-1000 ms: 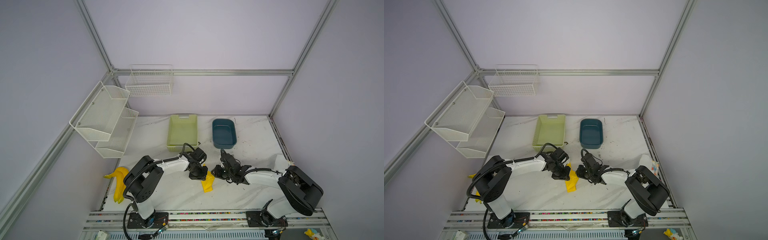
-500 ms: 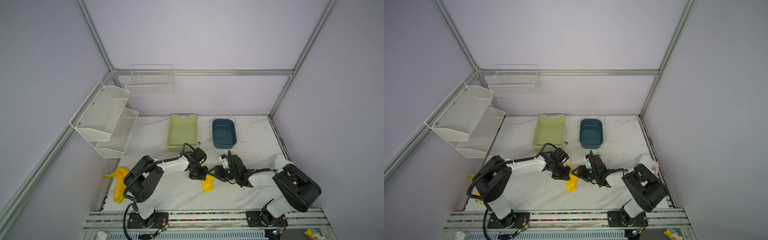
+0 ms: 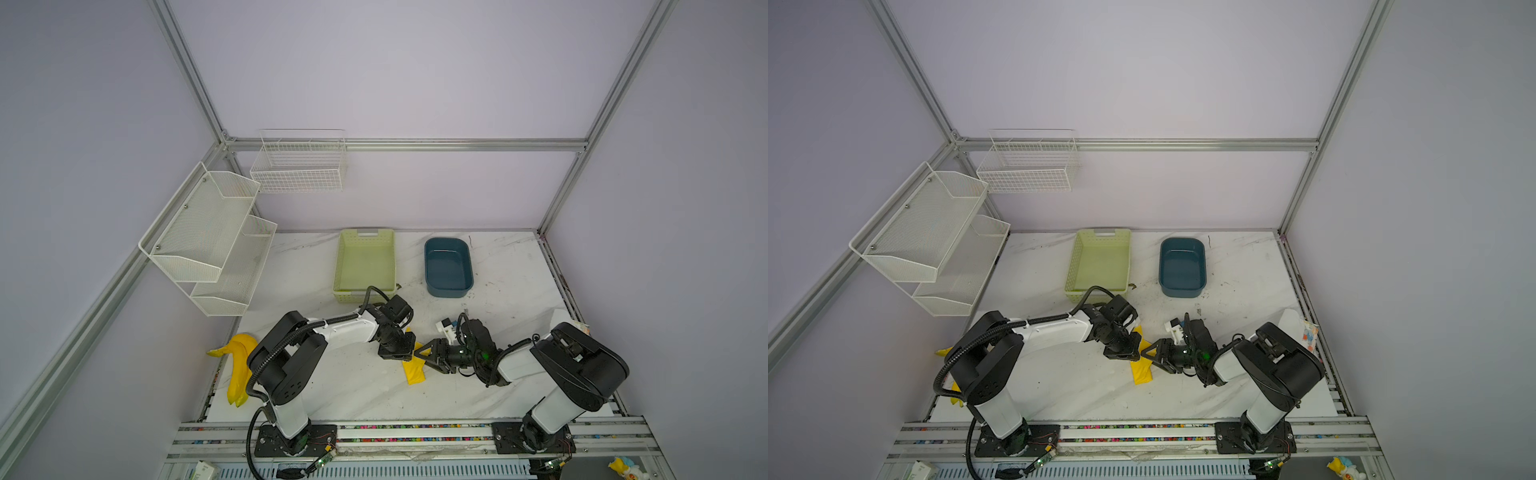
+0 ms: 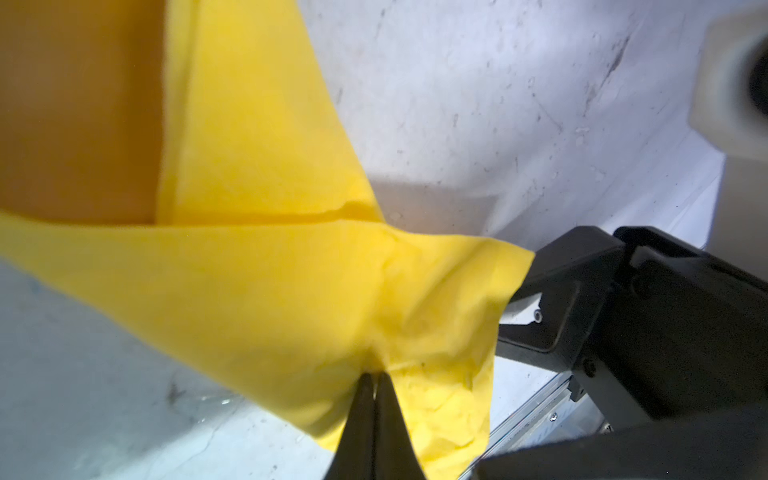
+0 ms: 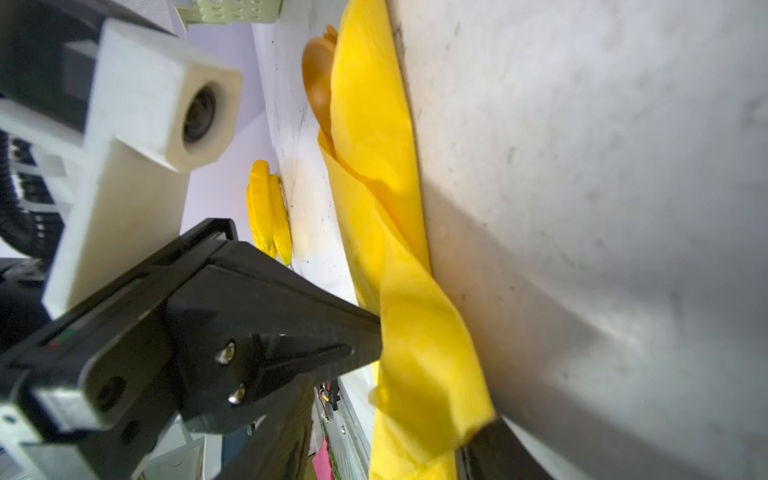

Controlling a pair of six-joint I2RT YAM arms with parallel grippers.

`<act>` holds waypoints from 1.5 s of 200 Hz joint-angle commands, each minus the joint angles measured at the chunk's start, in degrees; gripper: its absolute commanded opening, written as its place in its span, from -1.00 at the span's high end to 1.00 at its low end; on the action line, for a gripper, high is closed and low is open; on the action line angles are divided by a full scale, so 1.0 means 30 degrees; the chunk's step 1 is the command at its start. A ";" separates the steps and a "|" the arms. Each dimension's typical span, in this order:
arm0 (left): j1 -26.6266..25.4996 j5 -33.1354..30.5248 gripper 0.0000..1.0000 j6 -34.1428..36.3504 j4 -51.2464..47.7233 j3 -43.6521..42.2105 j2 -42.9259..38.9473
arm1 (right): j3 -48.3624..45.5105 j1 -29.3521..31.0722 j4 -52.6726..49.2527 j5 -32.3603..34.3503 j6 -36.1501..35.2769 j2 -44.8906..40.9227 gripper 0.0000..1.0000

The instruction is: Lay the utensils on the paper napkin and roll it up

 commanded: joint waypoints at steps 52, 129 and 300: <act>0.0037 0.0068 0.94 -0.0192 0.0137 -0.0603 0.0063 | -0.0448 -0.0020 0.2203 -0.0276 0.1582 0.1958 -0.14; 0.0007 0.0008 0.94 -0.0185 0.0139 -0.0677 -0.0149 | 0.0583 -0.0137 0.2494 0.1073 0.1173 0.3589 0.15; 0.0128 -0.1064 0.89 0.0280 -0.0936 0.0172 -0.1069 | 0.1486 -0.0299 -0.2906 0.2861 -0.0969 0.1145 0.85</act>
